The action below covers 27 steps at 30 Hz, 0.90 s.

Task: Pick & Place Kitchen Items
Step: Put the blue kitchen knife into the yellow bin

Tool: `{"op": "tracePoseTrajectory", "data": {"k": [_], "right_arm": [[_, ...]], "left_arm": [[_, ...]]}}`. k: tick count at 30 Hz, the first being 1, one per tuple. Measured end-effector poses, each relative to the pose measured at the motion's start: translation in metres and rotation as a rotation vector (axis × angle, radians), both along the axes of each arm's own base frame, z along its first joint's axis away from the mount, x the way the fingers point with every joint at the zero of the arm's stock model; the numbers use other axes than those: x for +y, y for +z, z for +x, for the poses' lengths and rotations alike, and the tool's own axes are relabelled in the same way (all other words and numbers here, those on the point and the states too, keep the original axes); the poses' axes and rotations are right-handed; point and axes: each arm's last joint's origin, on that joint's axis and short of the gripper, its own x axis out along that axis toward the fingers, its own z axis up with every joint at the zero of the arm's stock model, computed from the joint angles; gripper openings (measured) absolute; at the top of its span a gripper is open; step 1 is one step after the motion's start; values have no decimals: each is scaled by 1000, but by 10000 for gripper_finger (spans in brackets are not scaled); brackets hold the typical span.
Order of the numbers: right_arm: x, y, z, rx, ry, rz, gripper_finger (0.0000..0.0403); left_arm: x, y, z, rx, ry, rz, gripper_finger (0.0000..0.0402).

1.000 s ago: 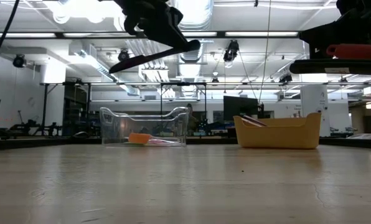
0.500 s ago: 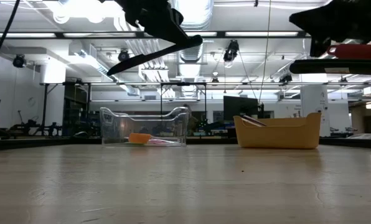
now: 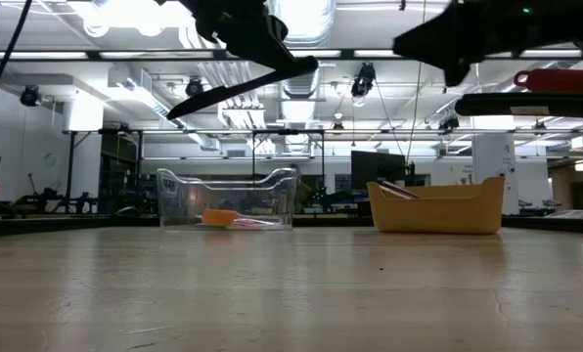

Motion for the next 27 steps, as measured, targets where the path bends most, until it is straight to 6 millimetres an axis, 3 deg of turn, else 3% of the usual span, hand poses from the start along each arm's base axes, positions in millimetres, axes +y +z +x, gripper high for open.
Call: {"op": "tracePoseTrajectory", "data": {"k": [8, 12, 18, 27], "right_arm": [[8, 5, 55, 135, -7, -161, 160], [11, 6, 77, 166, -9, -194, 191], [8, 0, 105, 209, -25, -204, 203], [5, -2, 115, 205, 32, -179, 185]], "left_arm": [[0, -2, -1, 14, 15, -28, 26], [0, -3, -1, 19, 15, -28, 21], [0, -3, -1, 18, 13, -27, 26], [0, -2, -1, 13, 13, -26, 24]]}}
